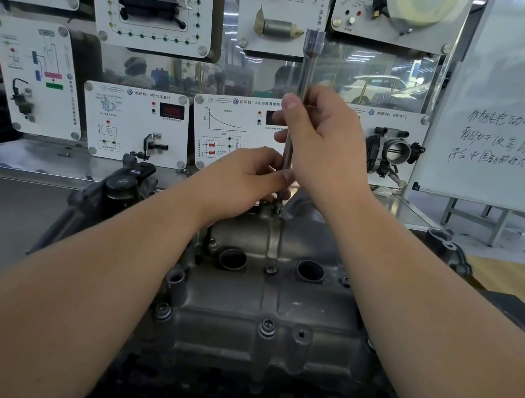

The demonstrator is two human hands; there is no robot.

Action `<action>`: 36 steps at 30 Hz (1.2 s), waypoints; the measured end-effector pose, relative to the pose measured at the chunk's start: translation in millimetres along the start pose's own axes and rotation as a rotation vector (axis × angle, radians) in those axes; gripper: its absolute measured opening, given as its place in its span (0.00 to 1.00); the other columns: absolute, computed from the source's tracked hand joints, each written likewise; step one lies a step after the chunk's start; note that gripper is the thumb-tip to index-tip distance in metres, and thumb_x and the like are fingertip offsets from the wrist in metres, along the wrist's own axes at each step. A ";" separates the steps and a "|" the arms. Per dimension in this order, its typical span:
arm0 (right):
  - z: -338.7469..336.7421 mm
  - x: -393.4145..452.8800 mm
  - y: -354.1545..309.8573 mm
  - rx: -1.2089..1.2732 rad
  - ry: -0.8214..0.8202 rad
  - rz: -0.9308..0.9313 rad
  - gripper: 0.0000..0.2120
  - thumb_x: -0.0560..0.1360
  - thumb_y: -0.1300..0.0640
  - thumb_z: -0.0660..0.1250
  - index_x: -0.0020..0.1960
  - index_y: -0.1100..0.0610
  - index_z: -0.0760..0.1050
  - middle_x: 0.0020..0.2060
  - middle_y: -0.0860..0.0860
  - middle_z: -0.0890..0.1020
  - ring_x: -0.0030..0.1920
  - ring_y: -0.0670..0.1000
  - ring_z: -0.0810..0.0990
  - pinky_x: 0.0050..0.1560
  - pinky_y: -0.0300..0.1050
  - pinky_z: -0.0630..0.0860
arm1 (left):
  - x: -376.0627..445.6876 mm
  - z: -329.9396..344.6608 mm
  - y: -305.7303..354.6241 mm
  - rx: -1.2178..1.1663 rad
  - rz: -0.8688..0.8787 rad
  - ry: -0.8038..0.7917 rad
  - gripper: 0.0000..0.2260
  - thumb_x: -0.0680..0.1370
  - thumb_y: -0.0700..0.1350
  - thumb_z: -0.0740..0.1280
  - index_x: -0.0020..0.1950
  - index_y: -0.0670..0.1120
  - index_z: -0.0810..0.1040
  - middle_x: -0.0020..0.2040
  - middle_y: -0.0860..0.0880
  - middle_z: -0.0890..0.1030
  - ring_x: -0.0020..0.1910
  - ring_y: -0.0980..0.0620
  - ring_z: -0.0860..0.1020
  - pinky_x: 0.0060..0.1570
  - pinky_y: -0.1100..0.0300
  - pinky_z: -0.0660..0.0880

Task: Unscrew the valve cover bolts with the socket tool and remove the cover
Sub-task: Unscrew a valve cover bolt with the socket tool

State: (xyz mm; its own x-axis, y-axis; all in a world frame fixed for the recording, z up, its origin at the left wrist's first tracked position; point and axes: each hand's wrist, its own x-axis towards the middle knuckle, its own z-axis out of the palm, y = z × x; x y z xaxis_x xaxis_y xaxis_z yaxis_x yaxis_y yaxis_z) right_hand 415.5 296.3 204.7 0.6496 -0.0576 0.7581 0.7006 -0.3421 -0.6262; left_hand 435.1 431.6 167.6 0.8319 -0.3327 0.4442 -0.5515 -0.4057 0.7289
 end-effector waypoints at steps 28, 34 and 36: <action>1.0 -1.2 -3.0 0.054 -0.009 0.044 0.02 0.84 0.50 0.62 0.53 0.45 0.69 0.43 0.45 0.85 0.39 0.43 0.85 0.35 0.44 0.76 | -0.5 -0.2 0.0 0.023 0.008 0.005 0.08 0.85 0.50 0.63 0.53 0.48 0.80 0.45 0.52 0.86 0.41 0.59 0.83 0.36 0.74 0.71; 1.5 -2.4 -5.1 -0.011 -0.027 0.010 0.11 0.85 0.52 0.58 0.45 0.46 0.72 0.44 0.45 0.84 0.39 0.43 0.84 0.38 0.42 0.77 | -2.0 0.0 0.0 0.018 0.011 -0.003 0.09 0.86 0.50 0.62 0.52 0.53 0.81 0.46 0.55 0.86 0.42 0.62 0.83 0.37 0.74 0.71; 2.2 -2.6 -5.3 0.024 -0.034 0.027 0.09 0.85 0.50 0.59 0.46 0.45 0.73 0.43 0.45 0.85 0.40 0.43 0.84 0.36 0.42 0.76 | -1.1 -0.4 -0.5 0.032 0.010 0.004 0.08 0.85 0.51 0.62 0.53 0.52 0.81 0.46 0.54 0.86 0.42 0.60 0.83 0.39 0.70 0.72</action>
State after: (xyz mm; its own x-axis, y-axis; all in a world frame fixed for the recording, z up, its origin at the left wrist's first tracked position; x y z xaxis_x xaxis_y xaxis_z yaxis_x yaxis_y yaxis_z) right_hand 410.8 300.4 205.7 0.6778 -0.0345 0.7344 0.6890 -0.3187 -0.6509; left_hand 434.5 432.5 166.9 0.8263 -0.3340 0.4536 -0.5617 -0.4293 0.7072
